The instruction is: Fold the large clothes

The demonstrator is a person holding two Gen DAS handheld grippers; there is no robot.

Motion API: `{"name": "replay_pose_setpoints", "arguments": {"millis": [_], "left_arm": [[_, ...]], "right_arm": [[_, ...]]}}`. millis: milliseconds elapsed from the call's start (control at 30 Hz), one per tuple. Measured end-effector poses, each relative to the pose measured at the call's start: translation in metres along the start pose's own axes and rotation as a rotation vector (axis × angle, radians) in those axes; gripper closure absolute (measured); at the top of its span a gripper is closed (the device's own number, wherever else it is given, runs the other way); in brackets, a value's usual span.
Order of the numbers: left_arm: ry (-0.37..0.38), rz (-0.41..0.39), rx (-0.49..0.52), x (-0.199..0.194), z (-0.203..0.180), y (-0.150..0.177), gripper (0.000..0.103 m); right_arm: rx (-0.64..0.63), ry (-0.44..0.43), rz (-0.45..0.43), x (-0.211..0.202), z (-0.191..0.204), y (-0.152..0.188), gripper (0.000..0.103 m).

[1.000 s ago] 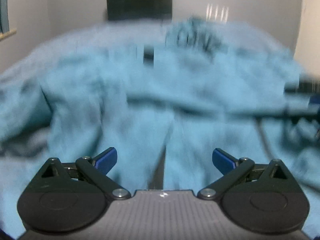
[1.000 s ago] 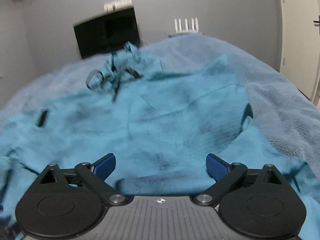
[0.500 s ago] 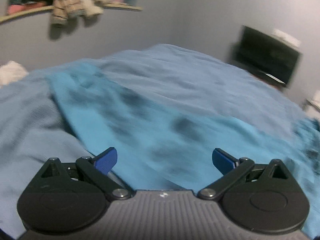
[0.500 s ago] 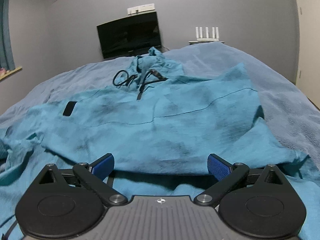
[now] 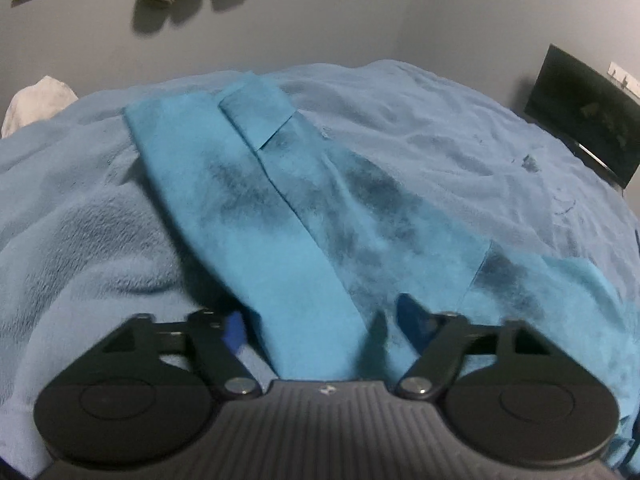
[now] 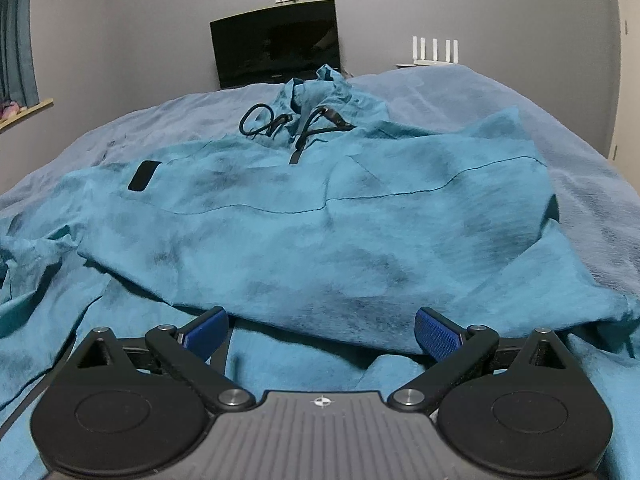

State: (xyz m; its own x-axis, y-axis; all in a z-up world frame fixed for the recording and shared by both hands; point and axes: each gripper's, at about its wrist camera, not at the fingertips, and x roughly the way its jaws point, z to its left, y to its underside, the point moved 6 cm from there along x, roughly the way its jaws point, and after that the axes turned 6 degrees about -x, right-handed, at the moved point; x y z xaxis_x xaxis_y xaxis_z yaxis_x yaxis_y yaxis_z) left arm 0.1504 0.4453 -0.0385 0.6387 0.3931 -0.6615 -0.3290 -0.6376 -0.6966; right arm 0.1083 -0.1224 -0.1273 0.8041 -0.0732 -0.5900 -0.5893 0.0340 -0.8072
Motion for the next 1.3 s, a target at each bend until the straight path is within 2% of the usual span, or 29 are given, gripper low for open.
{"name": "replay_pose_setpoints", "arguments": {"millis": [33, 67, 100, 167, 200, 233, 267, 300, 333, 400, 567, 667, 833, 933, 1033, 1100, 1200, 1300], "left_arm": [[0.017, -0.021, -0.006, -0.001, 0.001, -0.002, 0.054], [0.04, -0.036, -0.018, -0.005, -0.002, -0.002, 0.069], [0.073, -0.061, -0.035, -0.006, -0.005, -0.004, 0.074], [0.136, -0.126, -0.038, -0.013, -0.007, -0.008, 0.077], [0.133, -0.112, -0.034, -0.009, -0.007, -0.008, 0.077], [0.104, -0.063, -0.038, -0.002, -0.004, -0.006, 0.077], [0.056, 0.022, -0.065, 0.011, 0.002, -0.001, 0.077], [0.036, 0.069, -0.089, 0.016, 0.007, 0.003, 0.082], [0.053, 0.049, -0.096, 0.013, 0.007, 0.003, 0.091], [0.111, -0.016, -0.071, -0.003, -0.003, 0.0, 0.101], [0.271, -0.182, 0.114, -0.064, -0.075, -0.002, 0.103], [0.409, -0.209, 0.197, -0.1, -0.134, 0.01, 0.103], [0.604, -0.225, 0.367, -0.161, -0.227, 0.056, 0.103], [0.708, -0.19, 0.43, -0.189, -0.284, 0.097, 0.103], [0.775, -0.173, 0.522, -0.211, -0.331, 0.14, 0.103], [0.813, -0.167, 0.59, -0.22, -0.355, 0.17, 0.103], [0.874, -0.115, 0.667, -0.231, -0.389, 0.219, 0.103], [0.947, -0.065, 0.763, -0.239, -0.407, 0.269, 0.103]], "right_arm": [[-0.004, -0.001, 0.001, 0.001, 0.0, 0.001, 0.002], [-0.009, -0.001, 0.002, 0.002, 0.002, 0.001, 0.002], [-0.016, -0.002, 0.004, 0.002, 0.004, 0.001, 0.002], [-0.032, -0.007, 0.005, 0.003, 0.006, 0.002, 0.002], [-0.038, -0.012, 0.004, 0.002, 0.008, 0.002, 0.002], [-0.041, -0.017, 0.004, 0.002, 0.008, 0.002, 0.002], [-0.042, -0.02, 0.004, 0.003, 0.008, 0.002, 0.002], [-0.04, -0.021, 0.006, 0.003, 0.008, 0.002, 0.002], [-0.039, -0.023, 0.006, 0.003, 0.006, 0.002, 0.002], [-0.032, -0.03, 0.003, 0.003, 0.005, 0.002, 0.002], [-0.033, -0.036, -0.002, 0.003, 0.005, 0.003, 0.002], [-0.036, -0.042, -0.011, 0.002, 0.005, 0.002, 0.002], [-0.008, -0.061, -0.031, -0.003, 0.002, 0.001, 0.002], [0.013, -0.071, -0.037, -0.004, -0.002, 0.002, 0.002], [0.025, -0.08, -0.041, -0.004, -0.003, 0.003, 0.002], [0.027, -0.086, -0.042, -0.003, -0.004, 0.004, 0.002], [0.035, -0.097, -0.043, -0.003, -0.005, 0.006, 0.001], [0.045, -0.106, -0.037, 0.001, -0.007, 0.007, 0.001]]}}
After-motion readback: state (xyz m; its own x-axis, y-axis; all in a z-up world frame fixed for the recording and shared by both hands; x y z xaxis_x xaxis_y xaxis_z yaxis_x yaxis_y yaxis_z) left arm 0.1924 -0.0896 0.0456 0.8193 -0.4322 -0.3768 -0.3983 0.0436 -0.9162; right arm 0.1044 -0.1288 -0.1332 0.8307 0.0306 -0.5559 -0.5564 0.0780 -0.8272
